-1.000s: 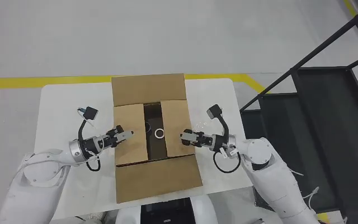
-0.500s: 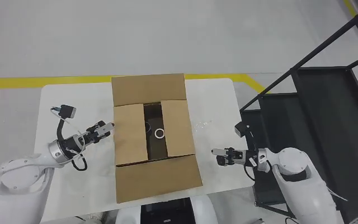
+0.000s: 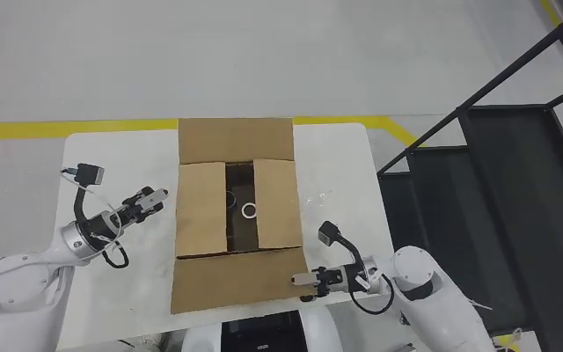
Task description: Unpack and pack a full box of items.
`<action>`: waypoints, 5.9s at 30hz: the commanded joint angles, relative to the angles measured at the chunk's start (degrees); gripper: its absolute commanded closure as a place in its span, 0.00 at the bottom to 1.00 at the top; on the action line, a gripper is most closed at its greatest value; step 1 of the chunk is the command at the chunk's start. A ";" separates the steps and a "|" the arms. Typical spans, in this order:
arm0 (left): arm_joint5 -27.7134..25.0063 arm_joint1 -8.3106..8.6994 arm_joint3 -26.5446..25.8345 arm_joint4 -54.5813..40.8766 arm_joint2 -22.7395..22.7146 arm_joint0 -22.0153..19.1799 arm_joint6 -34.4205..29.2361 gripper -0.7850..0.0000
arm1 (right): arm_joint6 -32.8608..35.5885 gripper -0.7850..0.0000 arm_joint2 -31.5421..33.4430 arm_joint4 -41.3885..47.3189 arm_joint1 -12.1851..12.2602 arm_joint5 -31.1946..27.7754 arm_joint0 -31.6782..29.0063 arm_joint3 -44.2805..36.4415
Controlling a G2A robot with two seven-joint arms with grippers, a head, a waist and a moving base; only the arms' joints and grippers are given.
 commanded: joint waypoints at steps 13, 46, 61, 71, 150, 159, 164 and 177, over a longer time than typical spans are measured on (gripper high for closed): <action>0.35 0.21 -1.71 -0.02 -1.12 2.04 0.73 0.00 | -13.30 0.00 -4.60 12.40 -1.91 -6.00 10.50 7.23; -2.22 -0.11 2.60 3.10 10.60 -0.89 -1.85 0.00 | -28.51 0.00 -1.80 -3.31 -2.12 -13.86 20.70 12.92; -1.00 0.70 -1.49 2.35 5.44 4.16 -2.20 0.00 | -37.59 0.00 -14.83 -14.87 -6.62 -25.82 44.98 45.25; -0.31 0.84 -1.44 1.84 5.51 4.29 -2.02 0.00 | -38.03 0.00 -21.25 -10.43 -10.67 -31.20 54.76 57.25; -2.16 1.01 6.62 7.76 10.78 -5.72 1.85 0.00 | -16.19 0.00 -7.22 -2.36 -2.78 -8.57 27.70 14.49; -2.16 1.01 6.62 7.76 10.78 -5.72 1.85 0.00 | -16.80 0.00 7.96 -20.51 0.72 -10.75 16.76 7.09; -2.16 1.01 6.62 7.76 10.78 -5.72 1.85 0.00 | -16.86 0.00 11.68 -34.36 2.00 -21.23 11.22 5.49; -2.16 1.01 6.62 7.76 10.78 -5.72 1.85 0.00 | -32.13 0.00 8.30 -67.57 2.55 -41.57 15.27 18.20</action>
